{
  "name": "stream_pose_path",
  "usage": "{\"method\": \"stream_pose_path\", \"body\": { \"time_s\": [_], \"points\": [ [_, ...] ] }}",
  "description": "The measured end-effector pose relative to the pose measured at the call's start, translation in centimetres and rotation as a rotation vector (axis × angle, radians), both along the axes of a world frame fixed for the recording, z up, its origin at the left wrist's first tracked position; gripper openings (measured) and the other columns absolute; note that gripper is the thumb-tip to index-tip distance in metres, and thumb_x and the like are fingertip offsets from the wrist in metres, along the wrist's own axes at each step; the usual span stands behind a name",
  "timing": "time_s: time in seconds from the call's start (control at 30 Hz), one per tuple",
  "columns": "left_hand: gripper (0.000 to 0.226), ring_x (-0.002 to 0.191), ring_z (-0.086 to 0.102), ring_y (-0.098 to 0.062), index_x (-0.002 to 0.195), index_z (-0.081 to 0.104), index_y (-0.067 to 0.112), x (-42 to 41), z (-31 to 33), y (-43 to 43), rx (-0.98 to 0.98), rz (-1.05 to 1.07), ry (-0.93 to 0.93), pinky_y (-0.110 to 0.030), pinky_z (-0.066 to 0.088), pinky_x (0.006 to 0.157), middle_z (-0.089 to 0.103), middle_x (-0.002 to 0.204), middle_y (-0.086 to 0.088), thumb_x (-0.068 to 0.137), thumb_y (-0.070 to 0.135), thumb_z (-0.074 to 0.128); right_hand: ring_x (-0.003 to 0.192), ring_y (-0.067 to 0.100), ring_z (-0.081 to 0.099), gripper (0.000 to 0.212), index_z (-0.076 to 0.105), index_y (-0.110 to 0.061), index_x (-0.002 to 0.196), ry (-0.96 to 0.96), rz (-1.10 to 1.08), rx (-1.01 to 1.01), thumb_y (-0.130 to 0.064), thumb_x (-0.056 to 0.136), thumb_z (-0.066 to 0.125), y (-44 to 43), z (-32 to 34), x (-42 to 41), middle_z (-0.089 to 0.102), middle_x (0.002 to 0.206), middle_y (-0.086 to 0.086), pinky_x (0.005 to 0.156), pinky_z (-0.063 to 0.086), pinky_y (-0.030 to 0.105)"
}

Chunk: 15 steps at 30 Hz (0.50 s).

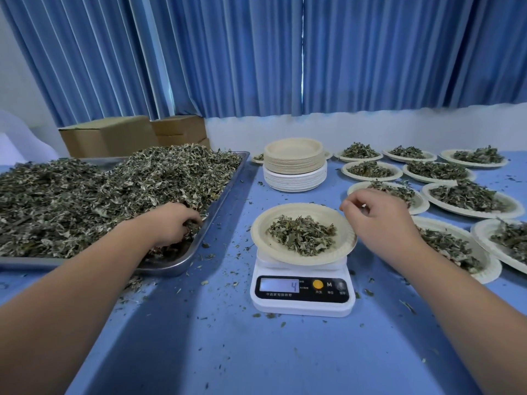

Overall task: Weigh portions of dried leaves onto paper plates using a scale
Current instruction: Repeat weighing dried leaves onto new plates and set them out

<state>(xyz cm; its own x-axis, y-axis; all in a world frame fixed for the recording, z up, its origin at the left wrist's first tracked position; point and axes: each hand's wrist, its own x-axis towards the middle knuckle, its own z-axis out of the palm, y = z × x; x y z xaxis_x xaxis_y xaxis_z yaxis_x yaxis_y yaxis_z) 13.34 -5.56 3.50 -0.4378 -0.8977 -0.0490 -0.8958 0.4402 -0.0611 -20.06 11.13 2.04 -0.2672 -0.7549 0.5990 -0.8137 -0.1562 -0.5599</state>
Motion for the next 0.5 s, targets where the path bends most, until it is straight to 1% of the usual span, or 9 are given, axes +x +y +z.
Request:
{"method": "stream_pose_path", "body": {
  "time_s": [0.07, 0.13, 0.2, 0.27, 0.33, 0.37, 0.5],
  "points": [
    [0.038, 0.109, 0.056, -0.025, 0.13, 0.057, 0.026, 0.3, 0.1, 0.3, -0.01, 0.002, 0.058, -0.043, 0.048, 0.095, 0.053, 0.128, -0.007, 0.097, 0.008, 0.051, 0.069, -0.006, 0.052, 0.02, 0.067, -0.019, 0.074, 0.0, 0.003, 0.012, -0.019, 0.091, 0.057, 0.1, 0.0, 0.1, 0.058, 0.071, -0.013, 0.061, 0.035, 0.004],
    [0.033, 0.109, 0.055, -0.024, 0.128, 0.057, 0.025, 0.5, 0.4, 0.7, -0.06, -0.019, 0.114, -0.042, 0.047, 0.094, 0.054, 0.125, -0.006, 0.099, 0.011, 0.05, 0.067, -0.006, 0.051, 0.019, 0.067, -0.019, 0.075, -0.005, 0.003, 0.016, -0.019, 0.091, 0.058, 0.2, 0.1, 0.1, 0.057, 0.07, -0.013, 0.06, 0.034, 0.005],
    [0.027, 0.103, 0.055, -0.023, 0.124, 0.057, 0.022, 0.6, 1.0, 1.1, -0.136, -0.039, 0.172, -0.039, 0.047, 0.09, 0.057, 0.12, -0.007, 0.1, 0.015, 0.047, 0.065, -0.005, 0.051, 0.018, 0.069, -0.017, 0.076, -0.006, 0.0, 0.011, -0.019, 0.091, 0.058, 0.3, 0.2, 0.1, 0.058, 0.069, -0.013, 0.059, 0.034, 0.006],
    [0.025, 0.092, 0.056, -0.021, 0.124, 0.055, 0.021, 0.7, 1.8, 1.4, -0.202, -0.039, 0.194, -0.037, 0.048, 0.081, 0.06, 0.112, -0.007, 0.102, 0.021, 0.044, 0.063, -0.004, 0.051, 0.018, 0.069, -0.016, 0.078, -0.007, -0.005, 0.007, -0.018, 0.091, 0.058, 0.3, 0.3, 0.1, 0.059, 0.069, -0.013, 0.058, 0.034, 0.007],
    [0.025, 0.075, 0.057, -0.018, 0.125, 0.052, 0.02, 0.9, 2.6, 1.7, -0.249, -0.031, 0.175, -0.036, 0.049, 0.068, 0.063, 0.096, -0.004, 0.103, 0.026, 0.042, 0.06, -0.001, 0.051, 0.018, 0.069, -0.017, 0.077, -0.009, -0.01, 0.013, -0.018, 0.092, 0.058, 0.4, 0.3, 0.1, 0.059, 0.069, -0.014, 0.056, 0.033, 0.009],
    [0.026, 0.069, 0.055, -0.017, 0.126, 0.051, 0.02, 1.0, 2.9, 1.9, -0.265, -0.021, 0.156, -0.035, 0.047, 0.063, 0.062, 0.09, -0.002, 0.103, 0.028, 0.041, 0.059, 0.001, 0.05, 0.018, 0.069, -0.017, 0.077, -0.005, -0.011, 0.018, -0.018, 0.092, 0.058, 0.4, 0.3, 0.2, 0.059, 0.069, -0.014, 0.056, 0.032, 0.009],
    [0.031, 0.074, 0.054, -0.021, 0.117, 0.051, 0.021, 1.4, 3.4, 2.5, -0.307, 0.015, 0.047, -0.032, 0.04, 0.057, 0.054, 0.082, 0.003, 0.102, 0.043, 0.036, 0.061, 0.003, 0.051, 0.019, 0.069, -0.018, 0.077, 0.0, -0.008, 0.026, -0.018, 0.092, 0.058, 0.4, 0.3, 0.2, 0.06, 0.072, -0.014, 0.057, 0.032, 0.009]
  ]
}}
